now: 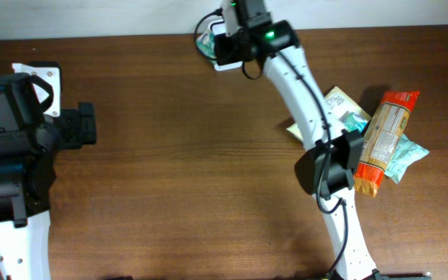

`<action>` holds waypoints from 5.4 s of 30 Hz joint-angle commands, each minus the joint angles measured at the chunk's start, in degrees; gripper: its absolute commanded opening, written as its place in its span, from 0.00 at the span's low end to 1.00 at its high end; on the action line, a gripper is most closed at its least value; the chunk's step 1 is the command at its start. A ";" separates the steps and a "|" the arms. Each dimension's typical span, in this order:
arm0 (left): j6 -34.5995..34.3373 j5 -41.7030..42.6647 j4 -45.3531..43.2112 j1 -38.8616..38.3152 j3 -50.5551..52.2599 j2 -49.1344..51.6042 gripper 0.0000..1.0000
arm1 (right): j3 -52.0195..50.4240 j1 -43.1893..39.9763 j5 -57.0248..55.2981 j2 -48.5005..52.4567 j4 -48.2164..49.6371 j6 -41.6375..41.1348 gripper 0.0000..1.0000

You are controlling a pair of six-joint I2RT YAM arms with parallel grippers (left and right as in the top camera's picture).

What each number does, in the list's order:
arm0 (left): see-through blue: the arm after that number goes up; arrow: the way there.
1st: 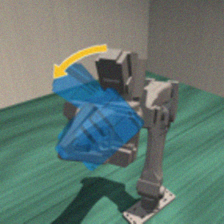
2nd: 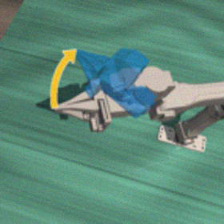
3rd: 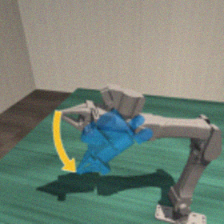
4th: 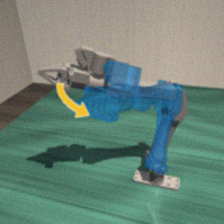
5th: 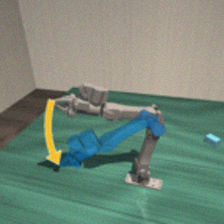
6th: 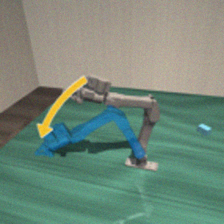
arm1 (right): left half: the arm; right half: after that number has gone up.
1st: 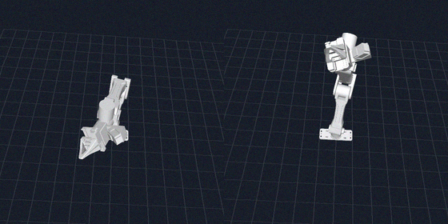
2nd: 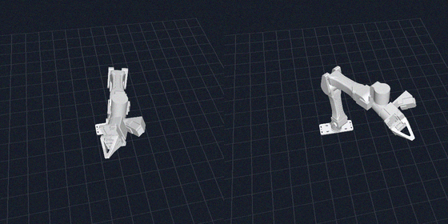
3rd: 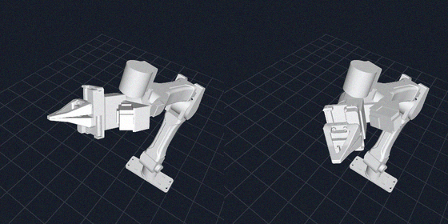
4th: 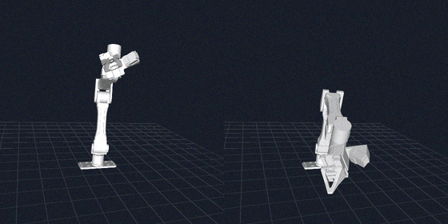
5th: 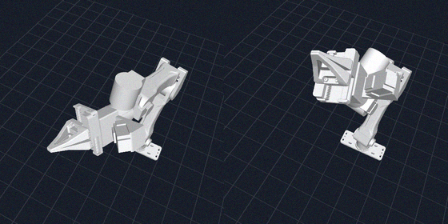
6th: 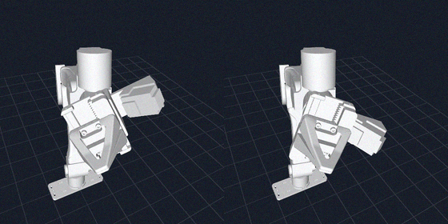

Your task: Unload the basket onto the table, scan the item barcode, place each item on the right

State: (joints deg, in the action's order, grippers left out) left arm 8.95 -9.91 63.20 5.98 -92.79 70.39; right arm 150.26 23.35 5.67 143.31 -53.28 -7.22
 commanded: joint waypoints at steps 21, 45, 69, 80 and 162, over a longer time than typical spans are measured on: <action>-0.72 -0.02 0.00 0.20 -0.24 -0.22 0.99 | -1.75 2.91 -33.11 10.60 27.26 32.26 0.04; -0.72 -0.02 0.00 0.20 -0.24 -0.22 0.99 | -30.60 -22.25 -22.43 -20.37 -42.14 -17.07 0.25; -0.72 -0.02 0.00 0.20 -0.24 -0.22 0.99 | -13.68 -5.70 -10.78 -57.16 -43.21 2.54 0.99; -0.72 -0.02 0.00 0.20 -0.24 -0.22 0.99 | -69.72 -22.38 1.73 -86.64 12.92 16.83 0.99; -0.28 1.55 -59.43 0.15 92.32 -70.10 0.99 | -149.94 -28.63 1.62 -143.10 49.46 16.65 0.99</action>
State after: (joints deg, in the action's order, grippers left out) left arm 8.97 -8.38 3.49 5.98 -0.58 0.86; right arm 0.80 -4.95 7.01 0.58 -3.81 9.47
